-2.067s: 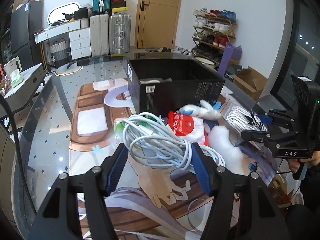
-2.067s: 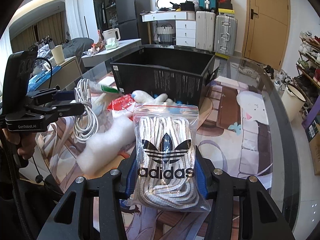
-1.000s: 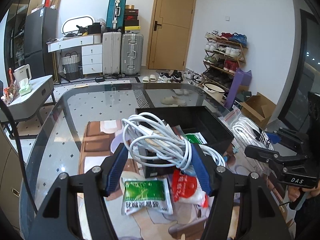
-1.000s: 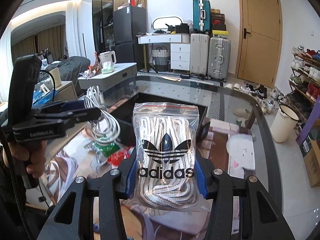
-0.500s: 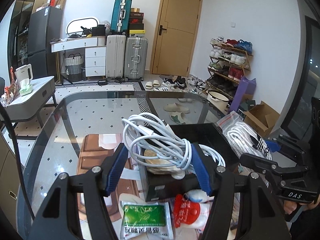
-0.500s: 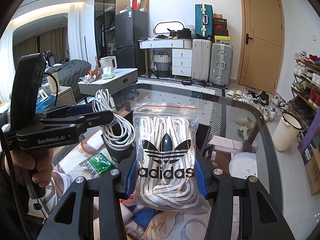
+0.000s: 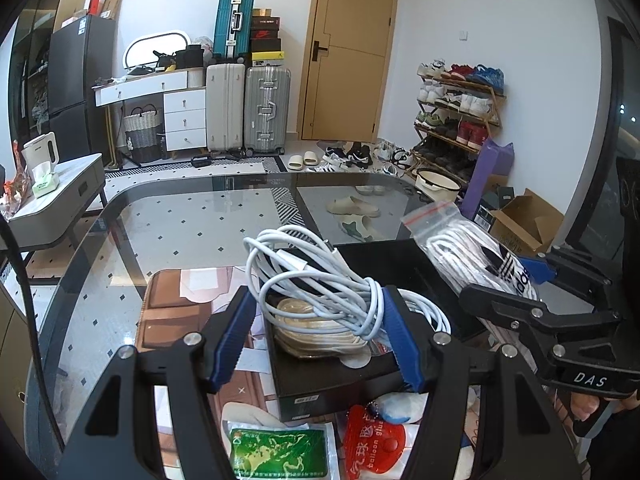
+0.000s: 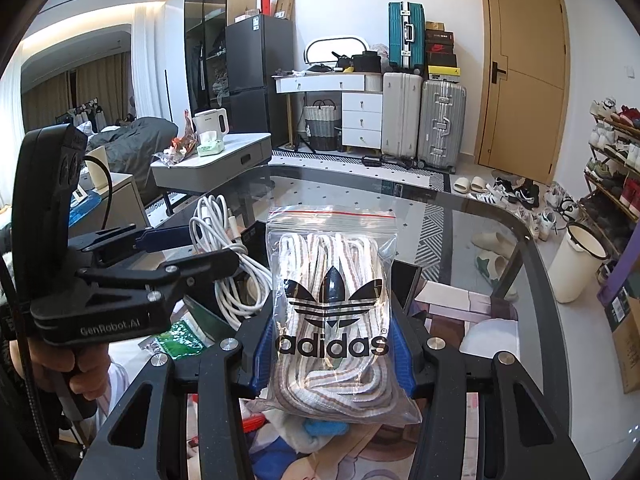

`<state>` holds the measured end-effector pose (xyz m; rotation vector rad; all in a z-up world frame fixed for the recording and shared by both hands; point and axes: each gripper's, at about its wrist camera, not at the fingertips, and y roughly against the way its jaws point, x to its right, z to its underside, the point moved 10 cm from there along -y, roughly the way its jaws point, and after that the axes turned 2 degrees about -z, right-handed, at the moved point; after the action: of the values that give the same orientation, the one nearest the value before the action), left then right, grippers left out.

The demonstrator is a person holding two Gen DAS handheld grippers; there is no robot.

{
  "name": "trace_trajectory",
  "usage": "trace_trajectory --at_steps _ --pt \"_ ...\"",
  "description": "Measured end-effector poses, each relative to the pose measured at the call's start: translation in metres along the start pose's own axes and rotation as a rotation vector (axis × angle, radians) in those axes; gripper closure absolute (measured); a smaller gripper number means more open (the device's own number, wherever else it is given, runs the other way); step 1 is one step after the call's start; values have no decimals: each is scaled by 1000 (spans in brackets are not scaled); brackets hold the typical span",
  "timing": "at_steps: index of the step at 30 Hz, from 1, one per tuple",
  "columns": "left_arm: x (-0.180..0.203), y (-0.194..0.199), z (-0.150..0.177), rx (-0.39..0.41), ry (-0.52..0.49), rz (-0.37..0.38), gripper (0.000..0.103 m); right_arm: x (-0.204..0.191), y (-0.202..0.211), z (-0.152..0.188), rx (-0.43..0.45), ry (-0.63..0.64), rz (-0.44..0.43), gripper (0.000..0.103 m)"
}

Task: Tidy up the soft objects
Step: 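Carry adidas bag with right gripper while left gripper carries cable bundle over black box, then release adidas bag into black box while left gripper releases cable bundle inside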

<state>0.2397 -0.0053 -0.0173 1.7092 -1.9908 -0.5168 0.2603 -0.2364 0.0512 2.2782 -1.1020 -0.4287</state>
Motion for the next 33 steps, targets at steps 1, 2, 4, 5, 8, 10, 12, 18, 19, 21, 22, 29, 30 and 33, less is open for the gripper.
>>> trace_trajectory --at_steps 1,2,4,5,8,10,12,18,19,21,22,29,30,33 --pt "1 -2 0 -4 -5 3 39 1 -3 0 -12 3 2 54" --pt "1 -3 -1 -8 -9 5 39 2 -5 3 -22 5 6 54" --pt "0 -5 -1 -16 -16 5 39 3 -10 4 -45 10 14 54" --pt "0 -6 -1 -20 -21 3 39 4 -12 5 -61 9 19 54" --pt "0 -7 -3 -22 -21 6 39 7 -18 9 -101 11 18 54" --pt "0 -8 -4 -22 -28 0 39 8 -21 12 -127 15 20 54" --pt "0 -9 -5 -22 -34 -4 39 8 -24 13 -140 21 19 54" --pt "-3 -12 -5 -28 -46 -11 39 8 -37 11 -187 39 17 54" --pt "-4 -12 -4 -29 -47 -13 39 8 -40 11 -195 45 18 54" --pt "-2 -14 -3 -34 -48 -16 39 8 -44 10 -207 46 11 54" --pt "-3 -15 -3 -36 -47 -15 39 9 -47 10 -212 43 6 54" --pt "-1 -21 1 -50 -52 -18 39 14 -59 7 -221 28 -17 54" --pt "-1 -21 2 -52 -55 -18 39 14 -60 7 -222 26 -21 54" --pt "1 -23 3 -59 -65 -15 39 15 -64 5 -227 18 -40 54"
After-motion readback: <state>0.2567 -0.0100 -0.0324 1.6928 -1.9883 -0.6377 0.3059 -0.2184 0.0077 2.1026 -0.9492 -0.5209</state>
